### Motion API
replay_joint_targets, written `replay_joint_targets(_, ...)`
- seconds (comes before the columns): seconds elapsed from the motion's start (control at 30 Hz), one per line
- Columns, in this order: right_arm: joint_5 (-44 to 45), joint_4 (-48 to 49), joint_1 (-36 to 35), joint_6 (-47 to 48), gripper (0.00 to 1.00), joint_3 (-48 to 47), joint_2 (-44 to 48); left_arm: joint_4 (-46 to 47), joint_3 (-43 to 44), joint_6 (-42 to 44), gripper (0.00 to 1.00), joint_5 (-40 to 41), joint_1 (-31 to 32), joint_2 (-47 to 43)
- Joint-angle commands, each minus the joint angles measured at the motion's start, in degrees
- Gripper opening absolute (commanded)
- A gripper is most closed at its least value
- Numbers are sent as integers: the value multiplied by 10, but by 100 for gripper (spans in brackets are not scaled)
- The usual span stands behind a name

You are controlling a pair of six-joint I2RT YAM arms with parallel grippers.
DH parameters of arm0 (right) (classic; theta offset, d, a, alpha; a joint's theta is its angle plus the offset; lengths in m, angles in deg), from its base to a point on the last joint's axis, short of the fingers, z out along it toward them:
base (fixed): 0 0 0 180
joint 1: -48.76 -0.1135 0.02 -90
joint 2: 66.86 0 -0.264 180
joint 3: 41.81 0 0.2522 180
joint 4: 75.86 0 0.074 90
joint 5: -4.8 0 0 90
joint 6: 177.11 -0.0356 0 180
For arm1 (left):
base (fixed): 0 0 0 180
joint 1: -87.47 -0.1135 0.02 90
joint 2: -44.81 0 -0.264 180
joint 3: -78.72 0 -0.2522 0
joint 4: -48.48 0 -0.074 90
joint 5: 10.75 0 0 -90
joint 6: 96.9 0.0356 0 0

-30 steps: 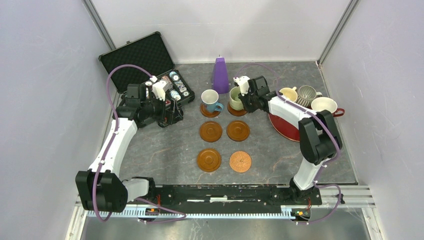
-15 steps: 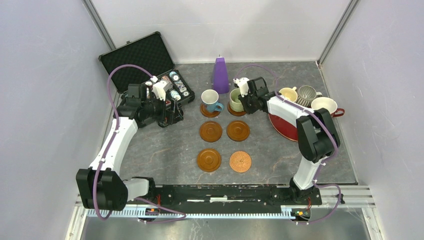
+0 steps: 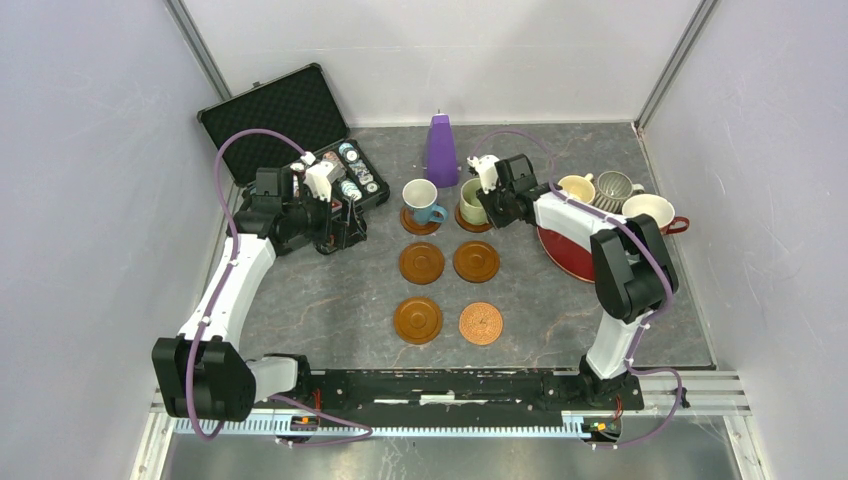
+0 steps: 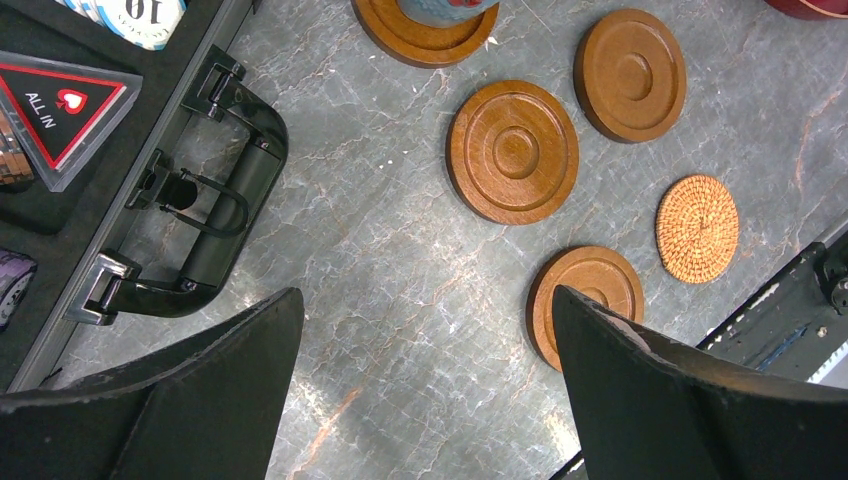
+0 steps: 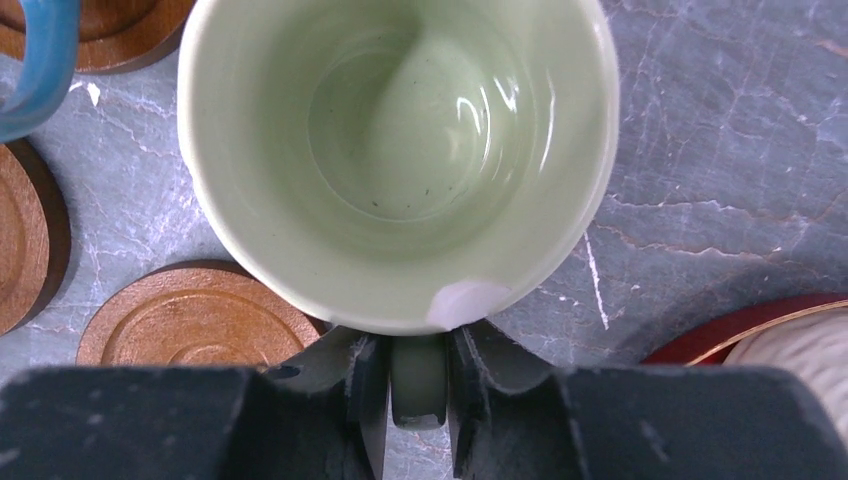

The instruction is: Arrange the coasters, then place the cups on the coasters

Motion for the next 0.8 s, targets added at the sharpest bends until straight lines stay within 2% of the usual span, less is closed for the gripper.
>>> replay_joint_targets(0.0, 1, 46, 4, 0, 32, -8, 13, 9, 18, 7, 100, -2, -4, -2)
replay_joint_targets(0.3, -26, 22, 4, 4, 57, 0, 33, 8, 18, 8, 100, 0, -3, -3)
replay_joint_targets(0.43, -33, -4, 6, 24, 71, 11, 69, 4, 20, 10, 100, 0, -4, -4)
replay_joint_targets(0.6, -59, -44, 25, 71, 85, 33, 132, -1, 21, 12, 100, -3, -4, -9)
replay_joint_targets(0.77, -97, -95, 75, 122, 92, 47, 199, -1, 20, 14, 100, -7, -4, -10)
